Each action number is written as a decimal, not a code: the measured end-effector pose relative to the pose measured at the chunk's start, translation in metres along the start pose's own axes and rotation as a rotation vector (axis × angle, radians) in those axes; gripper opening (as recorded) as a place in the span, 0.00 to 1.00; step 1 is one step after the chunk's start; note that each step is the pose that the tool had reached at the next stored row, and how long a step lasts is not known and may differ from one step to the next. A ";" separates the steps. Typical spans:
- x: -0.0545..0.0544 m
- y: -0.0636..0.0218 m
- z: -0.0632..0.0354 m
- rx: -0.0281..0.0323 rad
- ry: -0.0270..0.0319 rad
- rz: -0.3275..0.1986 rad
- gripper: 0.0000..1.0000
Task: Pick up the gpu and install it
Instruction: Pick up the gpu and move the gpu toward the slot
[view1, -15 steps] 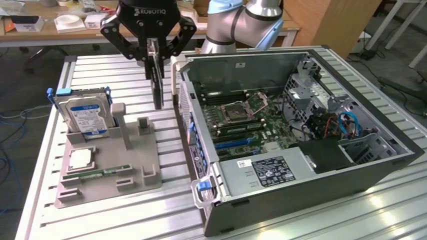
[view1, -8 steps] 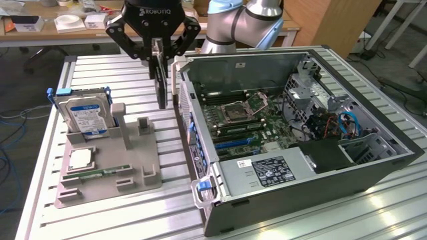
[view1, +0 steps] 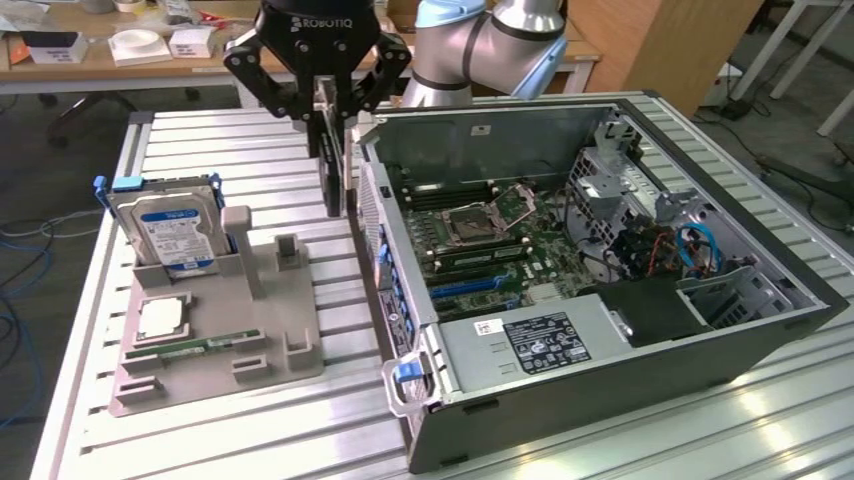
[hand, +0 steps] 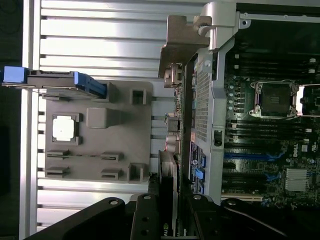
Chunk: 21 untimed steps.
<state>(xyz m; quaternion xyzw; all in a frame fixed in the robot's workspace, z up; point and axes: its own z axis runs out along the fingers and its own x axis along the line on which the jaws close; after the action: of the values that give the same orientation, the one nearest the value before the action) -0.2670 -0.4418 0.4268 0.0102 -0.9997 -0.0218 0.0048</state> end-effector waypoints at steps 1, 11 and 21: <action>-0.001 0.0000 0.0000 -0.0001 0.0000 0.000 0.26; -0.012 -0.0002 -0.0001 0.0000 0.0000 0.000 0.26; -0.018 -0.0003 -0.0001 0.0052 0.0001 0.000 0.26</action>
<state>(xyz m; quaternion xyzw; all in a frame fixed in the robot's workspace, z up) -0.2490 -0.4417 0.4266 0.0101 -0.9998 -0.0192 0.0049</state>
